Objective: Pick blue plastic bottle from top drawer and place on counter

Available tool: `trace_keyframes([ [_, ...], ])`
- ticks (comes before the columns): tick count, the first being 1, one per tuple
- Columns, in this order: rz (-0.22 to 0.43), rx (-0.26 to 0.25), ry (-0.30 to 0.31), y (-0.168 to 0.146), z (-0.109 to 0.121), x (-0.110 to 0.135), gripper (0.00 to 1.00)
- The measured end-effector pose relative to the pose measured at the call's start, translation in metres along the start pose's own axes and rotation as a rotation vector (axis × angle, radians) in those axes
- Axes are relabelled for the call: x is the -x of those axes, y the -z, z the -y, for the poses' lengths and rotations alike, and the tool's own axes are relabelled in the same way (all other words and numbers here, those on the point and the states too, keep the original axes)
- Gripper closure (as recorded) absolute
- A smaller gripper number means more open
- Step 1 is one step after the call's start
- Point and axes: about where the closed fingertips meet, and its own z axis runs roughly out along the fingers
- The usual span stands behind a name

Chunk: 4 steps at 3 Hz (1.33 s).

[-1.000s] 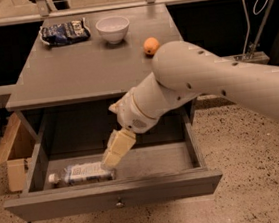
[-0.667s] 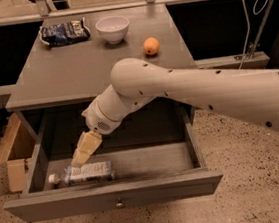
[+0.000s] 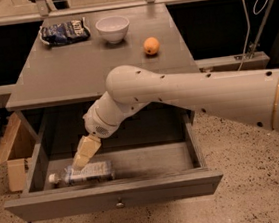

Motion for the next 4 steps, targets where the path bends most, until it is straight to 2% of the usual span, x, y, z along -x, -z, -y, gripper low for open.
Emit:
trace_keyframes([
  [1,-0.057,-0.055,-0.006,-0.019,0.010,-0.018,0.00],
  [2,-0.104,-0.085,0.001,-0.040,0.017,-0.033,0.00],
  [4,-0.128,-0.068,0.002,-0.069,0.014,-0.062,0.00],
])
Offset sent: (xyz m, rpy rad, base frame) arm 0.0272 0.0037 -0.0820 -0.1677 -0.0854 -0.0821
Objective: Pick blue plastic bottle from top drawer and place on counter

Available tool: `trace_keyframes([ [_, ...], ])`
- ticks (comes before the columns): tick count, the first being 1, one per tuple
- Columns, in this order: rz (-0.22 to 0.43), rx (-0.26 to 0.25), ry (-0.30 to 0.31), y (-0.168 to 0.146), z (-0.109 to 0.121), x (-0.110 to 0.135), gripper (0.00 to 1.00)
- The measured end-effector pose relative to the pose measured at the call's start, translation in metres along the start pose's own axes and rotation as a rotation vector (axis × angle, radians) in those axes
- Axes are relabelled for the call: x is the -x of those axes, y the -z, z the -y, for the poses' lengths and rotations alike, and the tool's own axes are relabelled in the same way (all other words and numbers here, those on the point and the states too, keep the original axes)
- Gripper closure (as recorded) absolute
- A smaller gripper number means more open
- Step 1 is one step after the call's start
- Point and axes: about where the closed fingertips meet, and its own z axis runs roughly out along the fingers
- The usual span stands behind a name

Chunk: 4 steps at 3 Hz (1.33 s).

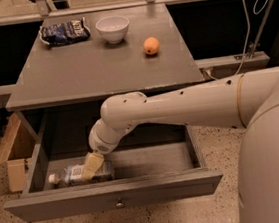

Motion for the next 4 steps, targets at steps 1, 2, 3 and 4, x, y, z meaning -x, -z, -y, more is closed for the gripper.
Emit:
trace_keyframes([
  [1,-0.006,0.020,-0.009,-0.011,-0.006,-0.012,0.00],
  [2,-0.008,0.031,-0.011,-0.017,-0.011,-0.021,0.15],
  [3,0.000,0.032,-0.010,-0.019,-0.014,-0.026,0.46],
  [4,0.010,0.027,-0.013,-0.019,-0.014,-0.027,0.69],
])
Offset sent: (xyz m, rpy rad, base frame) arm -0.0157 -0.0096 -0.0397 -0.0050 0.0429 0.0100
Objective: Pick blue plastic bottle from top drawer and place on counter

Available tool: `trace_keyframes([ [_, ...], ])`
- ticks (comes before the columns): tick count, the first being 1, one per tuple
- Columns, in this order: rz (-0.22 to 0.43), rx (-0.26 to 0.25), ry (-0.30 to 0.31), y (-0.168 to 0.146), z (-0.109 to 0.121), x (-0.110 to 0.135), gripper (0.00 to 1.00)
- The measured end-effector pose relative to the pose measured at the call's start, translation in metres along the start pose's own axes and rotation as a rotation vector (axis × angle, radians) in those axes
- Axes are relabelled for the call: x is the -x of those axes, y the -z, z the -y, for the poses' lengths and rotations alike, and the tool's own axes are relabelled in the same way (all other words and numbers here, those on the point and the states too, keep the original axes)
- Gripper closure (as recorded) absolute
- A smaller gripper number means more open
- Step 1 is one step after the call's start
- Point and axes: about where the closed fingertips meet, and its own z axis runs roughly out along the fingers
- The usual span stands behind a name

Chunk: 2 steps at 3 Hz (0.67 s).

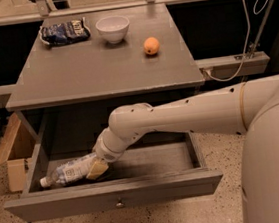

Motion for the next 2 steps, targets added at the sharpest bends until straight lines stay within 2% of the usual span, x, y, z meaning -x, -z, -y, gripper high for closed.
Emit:
trace_keyframes([
  [1,0.042,0.000,-0.017,0.006,0.001,-0.001,0.92],
  [2,0.137,-0.009,-0.032,0.028,0.002,0.000,1.00],
])
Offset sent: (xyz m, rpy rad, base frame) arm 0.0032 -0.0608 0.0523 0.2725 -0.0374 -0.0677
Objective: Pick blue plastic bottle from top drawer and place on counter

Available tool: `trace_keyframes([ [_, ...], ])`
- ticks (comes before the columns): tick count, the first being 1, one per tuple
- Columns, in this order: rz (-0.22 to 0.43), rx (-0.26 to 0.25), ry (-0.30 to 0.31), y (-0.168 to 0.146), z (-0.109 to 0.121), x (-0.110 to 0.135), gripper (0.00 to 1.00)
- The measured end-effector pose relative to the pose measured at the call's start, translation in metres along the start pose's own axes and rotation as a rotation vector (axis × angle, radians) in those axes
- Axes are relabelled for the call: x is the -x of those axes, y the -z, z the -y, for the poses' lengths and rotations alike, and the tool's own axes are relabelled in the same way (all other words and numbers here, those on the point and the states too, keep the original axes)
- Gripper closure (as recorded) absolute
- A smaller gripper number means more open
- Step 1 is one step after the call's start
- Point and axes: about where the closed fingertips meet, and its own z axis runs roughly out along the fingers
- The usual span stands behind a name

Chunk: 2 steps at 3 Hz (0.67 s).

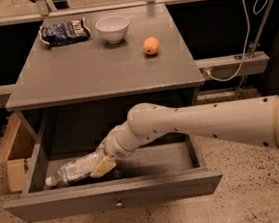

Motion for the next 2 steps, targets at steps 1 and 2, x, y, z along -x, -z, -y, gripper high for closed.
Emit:
trace_keyframes([
  [1,0.074,-0.036,-0.003,0.049,0.007,-0.005,1.00],
  [2,0.109,-0.072,-0.013,0.099,0.016,-0.012,1.00],
])
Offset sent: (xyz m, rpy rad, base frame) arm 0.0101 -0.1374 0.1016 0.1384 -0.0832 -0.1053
